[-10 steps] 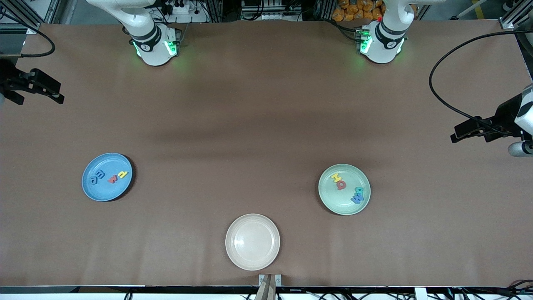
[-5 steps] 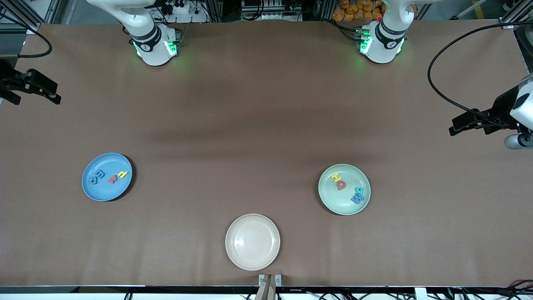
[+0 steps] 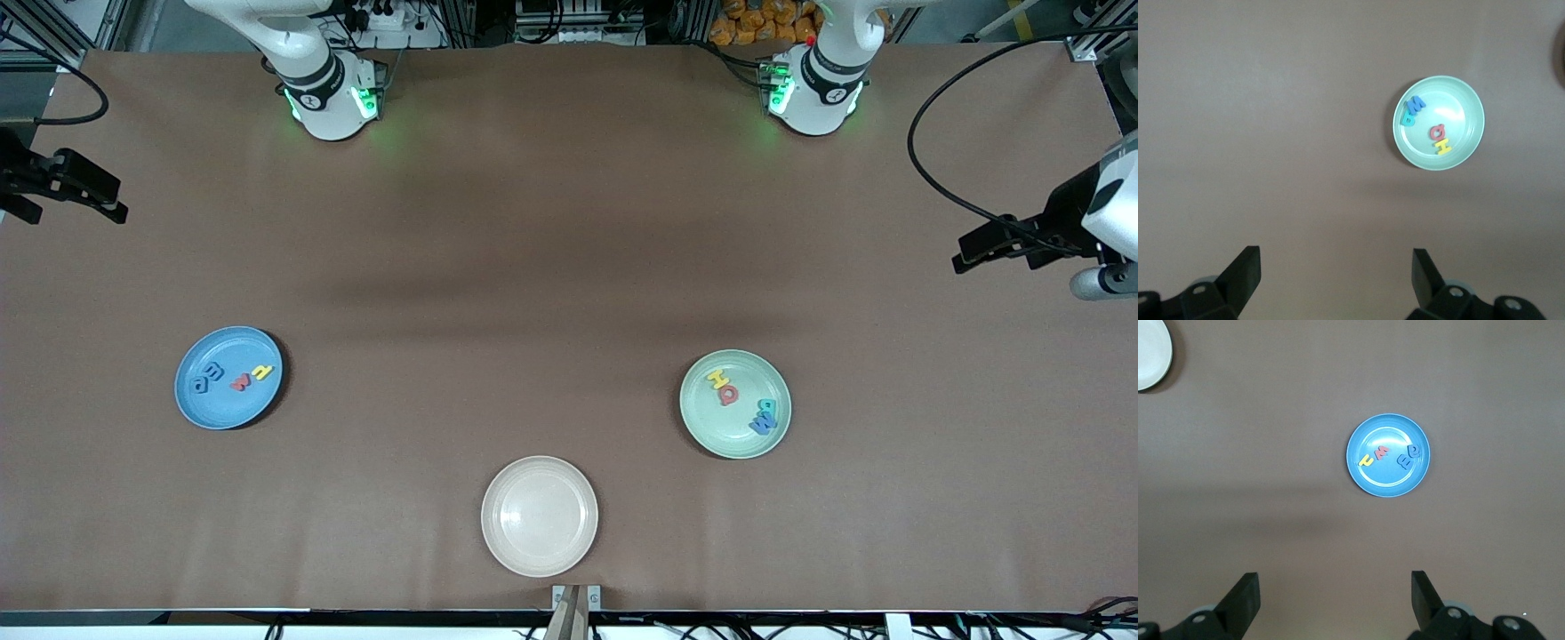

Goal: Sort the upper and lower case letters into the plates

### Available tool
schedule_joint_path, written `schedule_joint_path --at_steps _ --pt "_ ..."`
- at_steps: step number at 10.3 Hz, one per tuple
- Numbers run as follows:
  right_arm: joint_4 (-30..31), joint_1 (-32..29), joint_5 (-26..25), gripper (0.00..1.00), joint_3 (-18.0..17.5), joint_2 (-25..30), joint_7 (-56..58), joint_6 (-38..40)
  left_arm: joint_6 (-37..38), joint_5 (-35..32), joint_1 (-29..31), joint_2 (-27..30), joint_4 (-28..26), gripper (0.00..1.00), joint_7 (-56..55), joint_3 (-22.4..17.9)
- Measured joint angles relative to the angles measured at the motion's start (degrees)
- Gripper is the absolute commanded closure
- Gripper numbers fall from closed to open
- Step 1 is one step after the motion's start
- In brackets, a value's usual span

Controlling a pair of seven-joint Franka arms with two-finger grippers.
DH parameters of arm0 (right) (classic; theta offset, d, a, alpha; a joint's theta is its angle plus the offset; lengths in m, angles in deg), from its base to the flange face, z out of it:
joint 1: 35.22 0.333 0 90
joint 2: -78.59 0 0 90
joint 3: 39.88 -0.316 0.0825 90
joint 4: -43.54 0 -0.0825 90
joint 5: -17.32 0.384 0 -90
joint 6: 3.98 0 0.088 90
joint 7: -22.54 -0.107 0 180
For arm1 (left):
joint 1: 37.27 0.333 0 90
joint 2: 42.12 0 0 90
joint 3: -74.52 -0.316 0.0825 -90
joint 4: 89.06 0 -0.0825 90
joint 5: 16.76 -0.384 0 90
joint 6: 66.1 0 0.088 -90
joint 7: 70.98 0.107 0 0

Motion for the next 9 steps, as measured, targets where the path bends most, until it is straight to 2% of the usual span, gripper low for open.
schedule_joint_path --at_steps 3,6,9 --pt "0.0 0.0 0.0 0.0 0.0 0.0 0.0 0.0 0.0 0.0 1.4 3.3 -3.8 0.0 -0.6 2.8" --pt "0.0 0.0 0.0 0.0 0.0 0.0 0.0 -0.1 0.0 0.0 -1.9 3.7 -4.1 0.0 -2.9 1.9" --pt "0.0 -0.1 0.0 0.0 0.0 0.0 0.0 -0.4 0.0 0.0 -2.7 3.7 -4.2 0.0 -3.1 1.3"
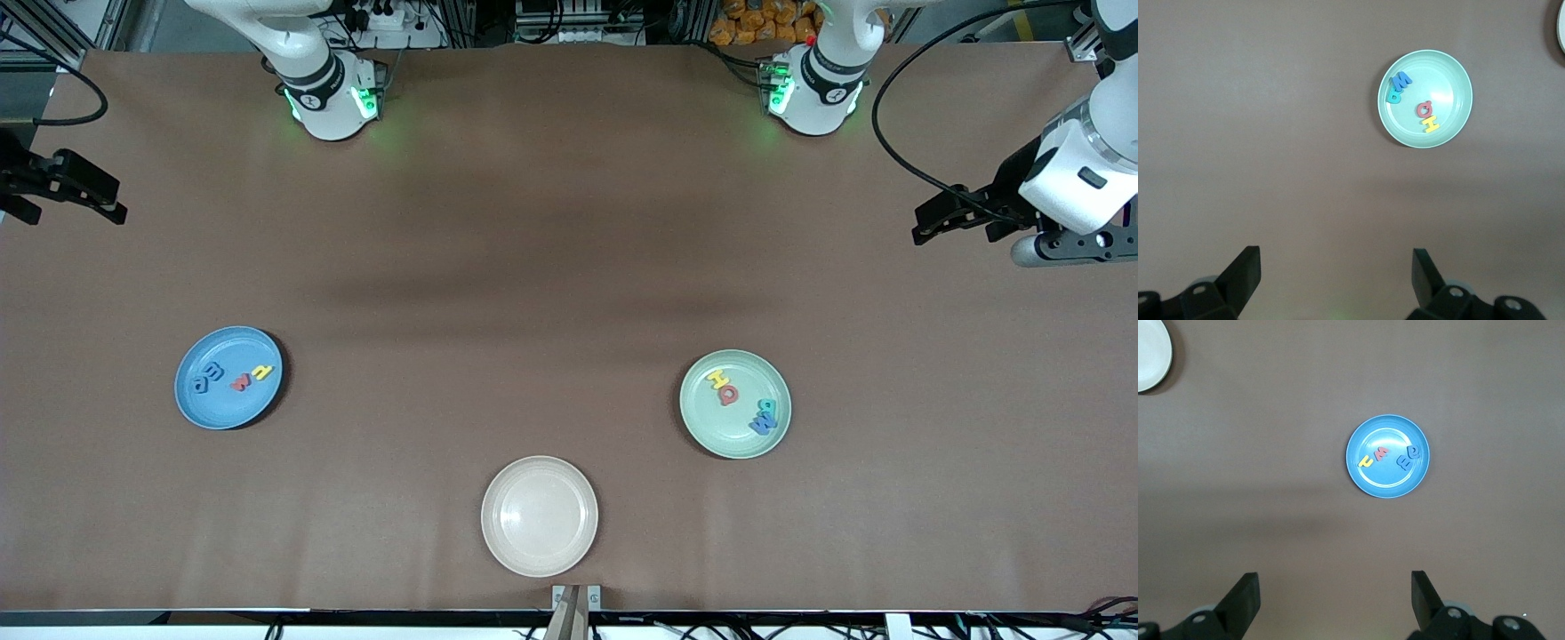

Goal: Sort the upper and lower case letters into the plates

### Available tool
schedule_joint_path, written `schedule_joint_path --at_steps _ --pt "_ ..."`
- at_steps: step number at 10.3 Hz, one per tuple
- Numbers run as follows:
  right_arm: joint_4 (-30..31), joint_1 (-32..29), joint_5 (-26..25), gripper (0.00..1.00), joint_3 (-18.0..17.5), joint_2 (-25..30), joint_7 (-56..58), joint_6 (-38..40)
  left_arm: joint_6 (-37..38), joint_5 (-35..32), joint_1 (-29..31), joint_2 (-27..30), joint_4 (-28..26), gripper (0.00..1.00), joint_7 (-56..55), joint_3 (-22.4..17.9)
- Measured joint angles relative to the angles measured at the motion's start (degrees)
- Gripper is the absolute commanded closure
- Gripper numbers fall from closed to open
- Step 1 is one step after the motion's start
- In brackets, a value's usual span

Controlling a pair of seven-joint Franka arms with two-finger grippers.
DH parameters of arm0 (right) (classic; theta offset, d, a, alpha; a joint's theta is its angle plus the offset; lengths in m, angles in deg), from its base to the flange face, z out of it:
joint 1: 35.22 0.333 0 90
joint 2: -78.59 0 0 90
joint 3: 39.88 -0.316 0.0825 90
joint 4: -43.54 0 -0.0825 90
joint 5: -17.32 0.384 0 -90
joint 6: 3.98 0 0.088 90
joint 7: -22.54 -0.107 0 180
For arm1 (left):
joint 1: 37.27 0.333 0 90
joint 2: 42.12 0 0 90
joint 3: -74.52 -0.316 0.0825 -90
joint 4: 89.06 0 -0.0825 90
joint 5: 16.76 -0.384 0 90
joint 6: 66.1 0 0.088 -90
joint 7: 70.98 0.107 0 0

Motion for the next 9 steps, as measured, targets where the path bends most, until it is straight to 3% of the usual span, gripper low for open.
schedule_joint_path --at_steps 6,9 --pt "-0.1 -0.1 0.0 0.0 0.0 0.0 0.0 -2.1 -0.1 -0.1 -0.1 0.0 0.0 0.0 0.0 -0.1" --pt "-0.1 -0.1 0.0 0.0 0.0 0.0 0.0 -2.2 -3.3 -5.3 -0.7 0.0 0.0 0.0 3.3 -0.1"
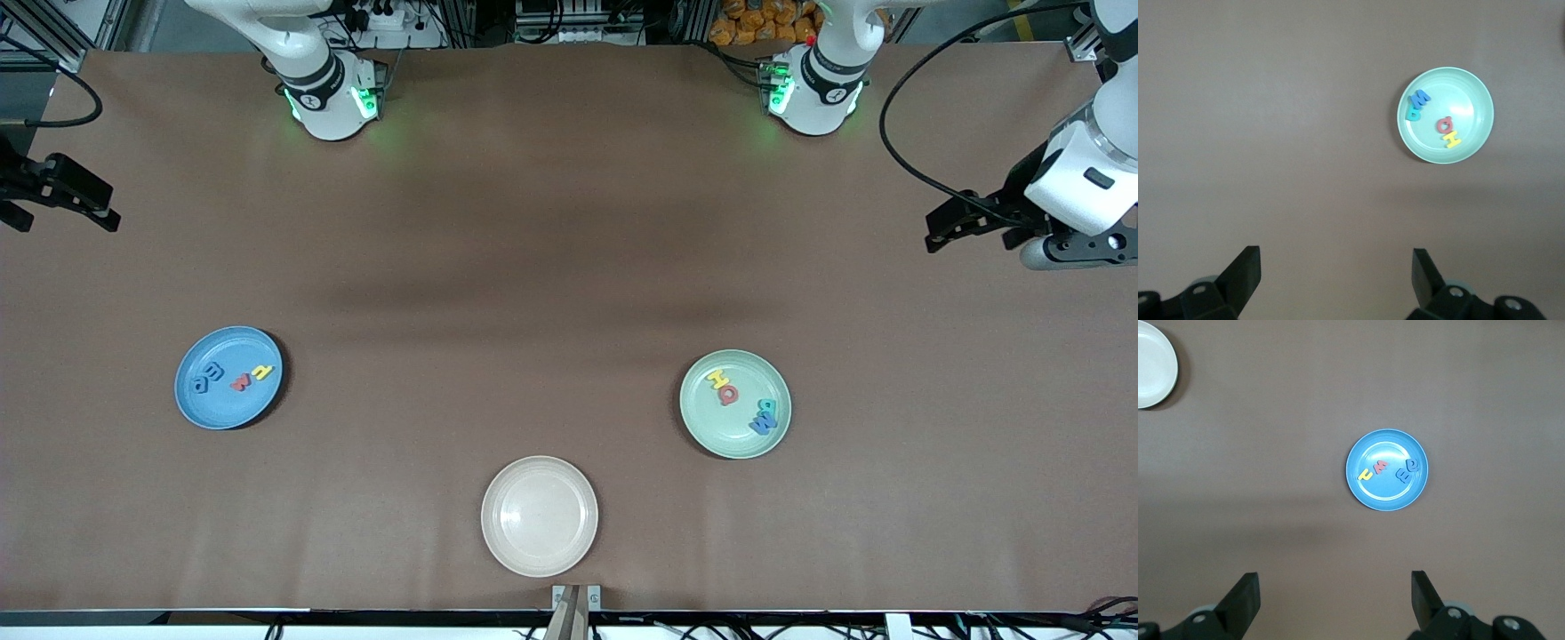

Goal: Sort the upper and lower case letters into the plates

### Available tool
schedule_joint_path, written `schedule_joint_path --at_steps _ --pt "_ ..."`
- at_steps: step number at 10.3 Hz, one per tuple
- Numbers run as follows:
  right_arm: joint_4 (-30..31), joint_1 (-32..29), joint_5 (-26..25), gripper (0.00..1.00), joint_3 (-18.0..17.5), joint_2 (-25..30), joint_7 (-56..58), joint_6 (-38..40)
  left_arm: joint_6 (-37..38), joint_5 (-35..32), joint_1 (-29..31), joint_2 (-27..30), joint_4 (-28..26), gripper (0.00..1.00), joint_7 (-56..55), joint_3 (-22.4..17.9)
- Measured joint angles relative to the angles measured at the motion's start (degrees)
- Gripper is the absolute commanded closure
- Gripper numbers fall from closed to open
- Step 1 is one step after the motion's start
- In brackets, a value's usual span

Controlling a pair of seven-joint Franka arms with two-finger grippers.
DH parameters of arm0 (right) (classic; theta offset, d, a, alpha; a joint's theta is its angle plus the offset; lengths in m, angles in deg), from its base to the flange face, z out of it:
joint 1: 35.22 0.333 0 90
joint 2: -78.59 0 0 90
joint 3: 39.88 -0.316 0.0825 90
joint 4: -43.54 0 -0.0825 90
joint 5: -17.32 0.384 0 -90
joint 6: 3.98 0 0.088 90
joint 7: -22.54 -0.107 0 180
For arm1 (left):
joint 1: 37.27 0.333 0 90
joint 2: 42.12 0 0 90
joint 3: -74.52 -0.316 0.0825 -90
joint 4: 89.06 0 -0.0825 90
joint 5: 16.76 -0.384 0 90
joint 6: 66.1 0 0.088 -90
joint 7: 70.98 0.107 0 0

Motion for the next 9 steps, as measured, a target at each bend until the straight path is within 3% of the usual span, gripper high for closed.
schedule_joint_path --at_steps 9 --pt "0.0 0.1 0.1 0.0 -0.3 0.0 0.0 -0.1 -3.2 -0.4 -0.7 -0.8 0.5 0.0 0.7 -0.2"
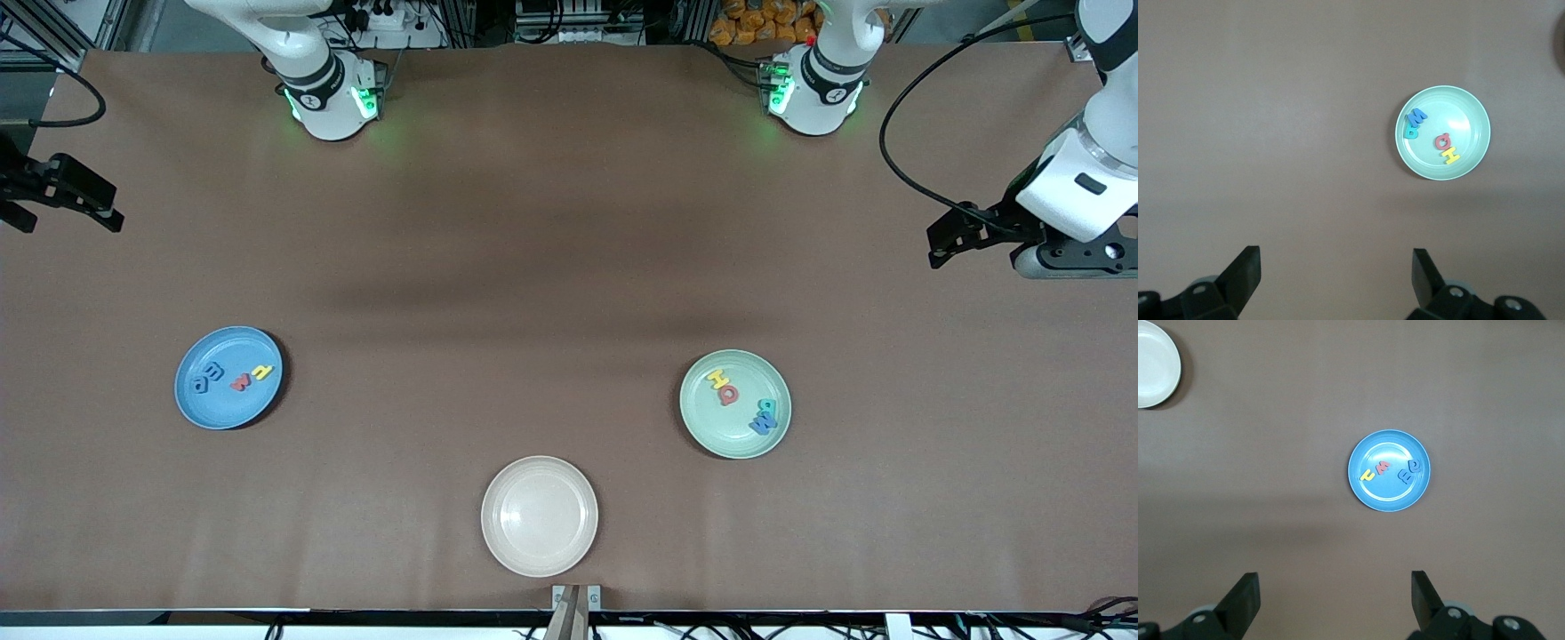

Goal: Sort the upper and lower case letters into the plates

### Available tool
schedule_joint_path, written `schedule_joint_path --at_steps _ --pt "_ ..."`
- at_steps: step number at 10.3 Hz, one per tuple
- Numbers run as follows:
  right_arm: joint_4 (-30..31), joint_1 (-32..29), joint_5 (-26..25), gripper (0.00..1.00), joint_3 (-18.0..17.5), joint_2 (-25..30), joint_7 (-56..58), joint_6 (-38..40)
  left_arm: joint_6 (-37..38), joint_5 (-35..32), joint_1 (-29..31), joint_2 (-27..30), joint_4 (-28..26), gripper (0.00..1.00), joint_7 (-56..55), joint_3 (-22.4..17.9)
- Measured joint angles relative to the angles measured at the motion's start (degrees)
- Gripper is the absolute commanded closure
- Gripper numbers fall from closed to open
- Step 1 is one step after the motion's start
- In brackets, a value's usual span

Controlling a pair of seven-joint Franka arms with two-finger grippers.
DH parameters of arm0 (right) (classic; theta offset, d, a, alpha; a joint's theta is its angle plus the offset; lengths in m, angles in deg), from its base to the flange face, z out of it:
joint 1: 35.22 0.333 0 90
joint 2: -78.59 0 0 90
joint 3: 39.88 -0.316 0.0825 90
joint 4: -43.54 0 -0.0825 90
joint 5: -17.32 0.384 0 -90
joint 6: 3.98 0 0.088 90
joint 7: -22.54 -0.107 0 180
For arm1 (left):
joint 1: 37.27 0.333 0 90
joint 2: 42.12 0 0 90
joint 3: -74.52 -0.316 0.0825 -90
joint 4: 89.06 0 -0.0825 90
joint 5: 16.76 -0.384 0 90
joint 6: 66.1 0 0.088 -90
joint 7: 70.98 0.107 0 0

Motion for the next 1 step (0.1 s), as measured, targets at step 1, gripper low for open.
schedule_joint_path --at_steps 1 --pt "0.0 0.0 0.3 0.0 0.0 0.0 0.0 0.0 0.0 0.0 0.0 0.0 0.2 0.0 0.0 0.0"
